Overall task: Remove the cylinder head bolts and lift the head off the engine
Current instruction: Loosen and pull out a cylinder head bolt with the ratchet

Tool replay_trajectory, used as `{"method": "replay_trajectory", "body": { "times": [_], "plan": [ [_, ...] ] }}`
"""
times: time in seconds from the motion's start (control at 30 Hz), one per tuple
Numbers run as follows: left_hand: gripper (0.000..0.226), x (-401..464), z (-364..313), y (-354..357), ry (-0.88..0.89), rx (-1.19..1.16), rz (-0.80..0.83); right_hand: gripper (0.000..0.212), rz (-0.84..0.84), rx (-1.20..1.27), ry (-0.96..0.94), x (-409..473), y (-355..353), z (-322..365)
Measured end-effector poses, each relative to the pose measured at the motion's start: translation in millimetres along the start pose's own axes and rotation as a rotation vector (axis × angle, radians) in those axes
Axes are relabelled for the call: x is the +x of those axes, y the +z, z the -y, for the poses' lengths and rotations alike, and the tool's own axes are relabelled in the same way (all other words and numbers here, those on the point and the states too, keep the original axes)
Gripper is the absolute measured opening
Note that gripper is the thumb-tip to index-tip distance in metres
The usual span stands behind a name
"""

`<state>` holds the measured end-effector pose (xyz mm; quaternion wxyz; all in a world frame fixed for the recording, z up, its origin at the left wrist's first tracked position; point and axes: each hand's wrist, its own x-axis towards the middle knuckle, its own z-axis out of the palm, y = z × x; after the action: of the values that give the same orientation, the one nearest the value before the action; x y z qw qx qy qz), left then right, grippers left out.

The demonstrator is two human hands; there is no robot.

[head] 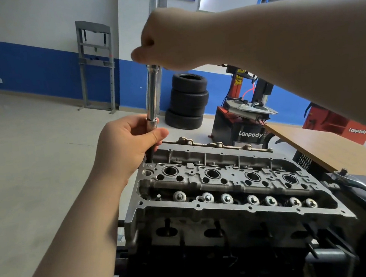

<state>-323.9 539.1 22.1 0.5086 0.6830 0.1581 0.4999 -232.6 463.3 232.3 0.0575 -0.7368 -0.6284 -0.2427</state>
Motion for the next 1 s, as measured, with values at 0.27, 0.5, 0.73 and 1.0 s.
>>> {"method": "replay_trajectory", "body": {
  "times": [0.27, 0.5, 0.73, 1.0],
  "plan": [
    [0.015, 2, 1, -14, -0.059, -0.002, 0.118, 0.029, 0.183, 0.249, -0.128, -14, -11, -10],
    [0.036, 0, -5, -5, -0.036, 0.088, 0.05, 0.044, 0.011, -0.087, -0.049, 0, -7, -4],
    [0.025, 4, -3, -14, -0.063, 0.001, 0.224, 0.019, 0.124, 0.112, -0.223, -4, -12, -5],
    [0.025, 1, -2, -2, -0.022, 0.076, 0.0, 0.043, 0.142, -0.067, -0.032, 11, -1, -5]
  ]
}}
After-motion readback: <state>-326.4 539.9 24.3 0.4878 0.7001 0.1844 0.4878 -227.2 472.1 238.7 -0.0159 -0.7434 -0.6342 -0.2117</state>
